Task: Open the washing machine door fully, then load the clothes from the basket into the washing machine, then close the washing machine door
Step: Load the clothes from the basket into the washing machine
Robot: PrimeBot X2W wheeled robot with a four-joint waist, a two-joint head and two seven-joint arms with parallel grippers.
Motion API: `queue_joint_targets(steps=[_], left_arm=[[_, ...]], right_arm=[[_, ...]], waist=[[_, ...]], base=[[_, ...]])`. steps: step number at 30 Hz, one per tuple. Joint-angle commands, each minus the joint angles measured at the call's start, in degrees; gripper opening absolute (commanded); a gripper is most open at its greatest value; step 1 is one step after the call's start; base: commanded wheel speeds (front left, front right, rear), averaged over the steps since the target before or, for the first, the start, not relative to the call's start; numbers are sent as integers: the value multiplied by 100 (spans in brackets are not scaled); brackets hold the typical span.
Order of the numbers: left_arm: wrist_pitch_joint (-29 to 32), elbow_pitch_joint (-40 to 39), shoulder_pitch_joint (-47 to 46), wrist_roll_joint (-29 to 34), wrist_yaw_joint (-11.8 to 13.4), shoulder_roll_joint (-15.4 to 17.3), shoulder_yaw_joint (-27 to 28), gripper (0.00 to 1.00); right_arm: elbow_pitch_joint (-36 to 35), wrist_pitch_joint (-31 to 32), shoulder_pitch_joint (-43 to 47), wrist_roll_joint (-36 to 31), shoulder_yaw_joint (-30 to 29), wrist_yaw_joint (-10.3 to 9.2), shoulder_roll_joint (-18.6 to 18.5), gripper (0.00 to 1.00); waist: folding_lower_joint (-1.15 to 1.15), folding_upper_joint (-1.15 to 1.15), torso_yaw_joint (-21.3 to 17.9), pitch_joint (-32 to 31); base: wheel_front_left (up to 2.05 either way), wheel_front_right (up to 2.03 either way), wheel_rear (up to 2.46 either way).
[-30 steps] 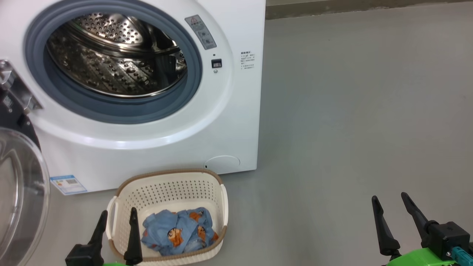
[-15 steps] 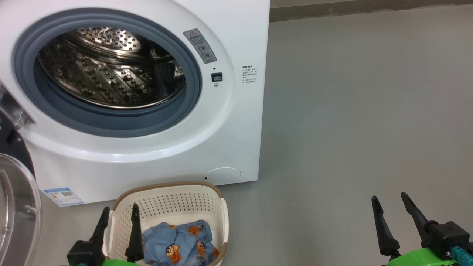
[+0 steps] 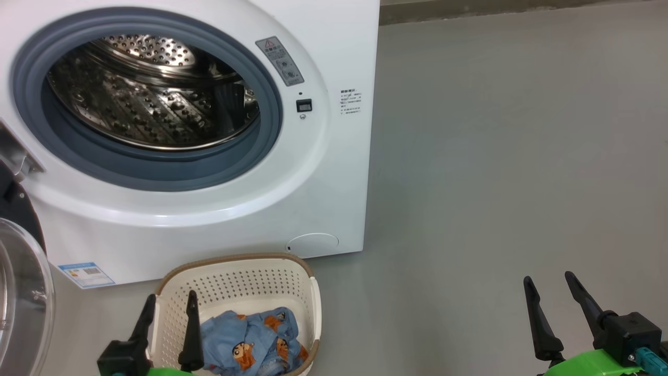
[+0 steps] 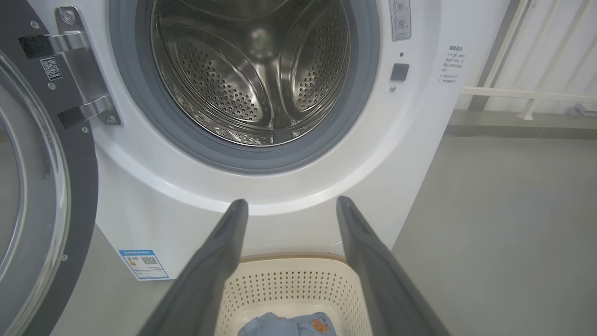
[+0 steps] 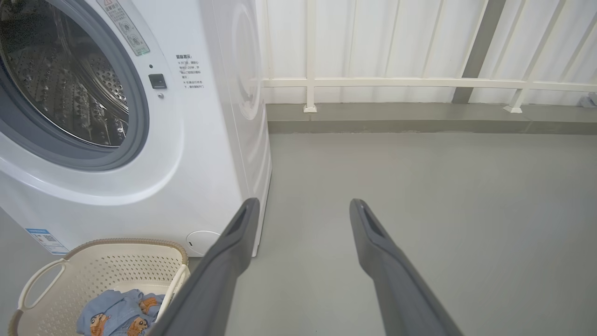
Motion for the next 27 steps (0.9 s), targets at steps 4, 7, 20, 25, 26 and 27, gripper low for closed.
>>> queue_joint_targets(steps=[4, 7, 20, 25, 26, 27], left_arm=[[-10, 67, -268, 77, 32, 44, 82, 100], [68, 289, -389, 87, 0, 23, -20, 100], [333, 2317, -1645, -98, -398, -64, -272, 100], [399, 3291, -2367, -130, -574, -61, -341, 100], [411, 3463, -2510, -148, -602, -62, -340, 100], [432, 3633, -2652, -160, -618, -57, -339, 100]], right_arm=[[-134, -33, -275, 44, 133, 25, -78, 100], [-155, -43, -328, 64, 142, 25, -78, 100], [-303, -43, -755, -49, 193, 25, -83, 100], [-328, -123, -1003, -32, 193, 25, -84, 100], [-336, -142, -1058, -30, 200, 25, -84, 100], [-341, -164, -1114, -14, 210, 25, -84, 100]], waist=[[0, 0, -7, 89], [0, 0, -7, 211], [0, 0, -202, 1333], [0, 0, -373, 1976], [0, 0, -409, 2114], [0, 0, -445, 2255]], base=[[0, 0, 0], [0, 0, 0], [0, 0, 0], [0, 0, 0], [0, 0, 0], [0, 0, 0]])
